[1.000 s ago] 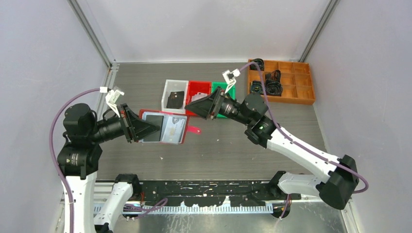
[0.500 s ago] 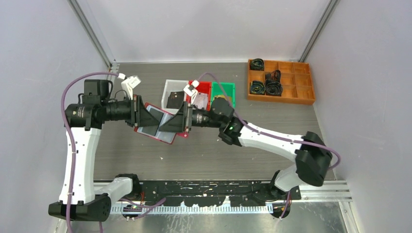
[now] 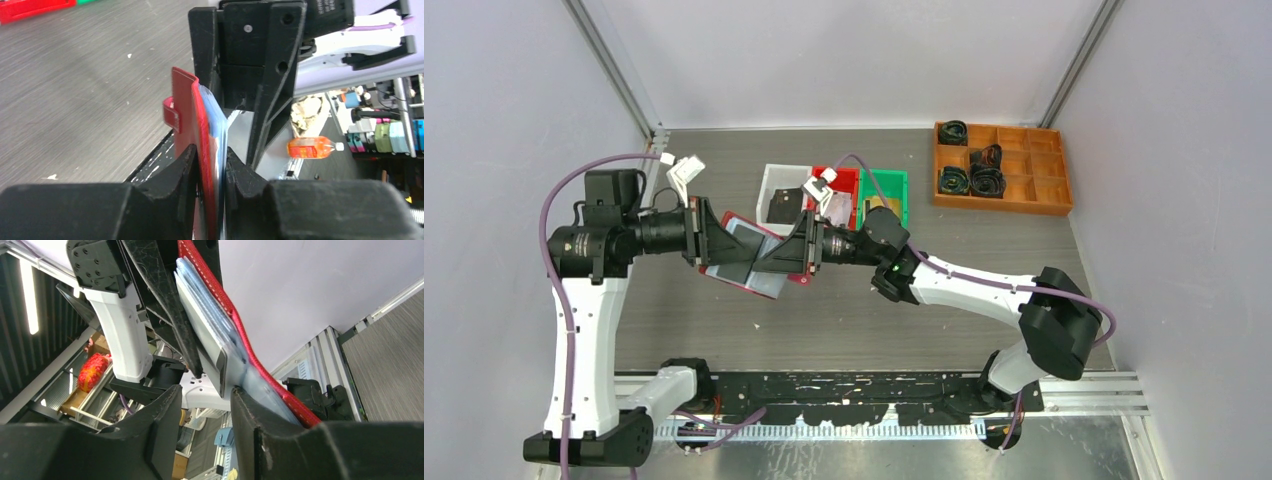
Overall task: Take the credit cards out of the card holder
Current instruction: Remove the credit card from the card holder.
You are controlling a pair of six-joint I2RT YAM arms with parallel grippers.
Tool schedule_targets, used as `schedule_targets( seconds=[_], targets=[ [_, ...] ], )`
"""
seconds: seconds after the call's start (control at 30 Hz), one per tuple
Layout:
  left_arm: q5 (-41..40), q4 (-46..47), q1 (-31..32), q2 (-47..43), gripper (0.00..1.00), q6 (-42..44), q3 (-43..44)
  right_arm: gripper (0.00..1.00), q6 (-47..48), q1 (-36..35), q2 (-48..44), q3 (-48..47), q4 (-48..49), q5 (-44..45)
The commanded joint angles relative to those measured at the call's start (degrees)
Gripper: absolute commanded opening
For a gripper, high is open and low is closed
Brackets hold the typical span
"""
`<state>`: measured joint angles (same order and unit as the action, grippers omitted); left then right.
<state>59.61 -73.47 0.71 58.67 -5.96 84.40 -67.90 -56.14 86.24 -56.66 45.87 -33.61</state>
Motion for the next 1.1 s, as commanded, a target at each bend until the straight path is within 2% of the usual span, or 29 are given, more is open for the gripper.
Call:
schedule_targets(
  seconds=[0.0,0.17,0.27,0.6,0.83,0.97,1.07],
  targets=[
    [14.3,9.4,0.3,-3.1,0.24,-11.3,-0.8,0.45,-1.5,0.2,-0.5,-0.1,6.5,2.7],
    [20.0,31.2,0.3,-8.6,0.27,-29.4,-8.9,0.42,-3.1,0.3,-0.4,0.8,9.4,4.8],
    [20.6,39.8,0.3,-11.3,0.27,-35.6,-12.2,0.38,-4.3,0.3,0.0,0.8,10.7,5.8],
    [20.2,39.5,0.3,-11.8,0.25,-34.9,-11.8,0.28,-6.5,0.2,0.9,0.1,13.8,6.9],
    [16.0,32.6,0.3,-12.7,0.22,-27.3,-10.9,0.25,0.4,-1.5,-0.6,-2.6,3.0,10.2],
    [15.3,31.8,0.3,-13.2,0.22,-26.2,-11.3,0.24,0.7,-1.8,-0.8,-3.0,3.0,11.0],
    [15.2,31.9,0.3,-13.2,0.22,-26.0,-11.4,0.11,1.3,-2.0,-1.2,-3.0,2.8,11.3]
  ],
)
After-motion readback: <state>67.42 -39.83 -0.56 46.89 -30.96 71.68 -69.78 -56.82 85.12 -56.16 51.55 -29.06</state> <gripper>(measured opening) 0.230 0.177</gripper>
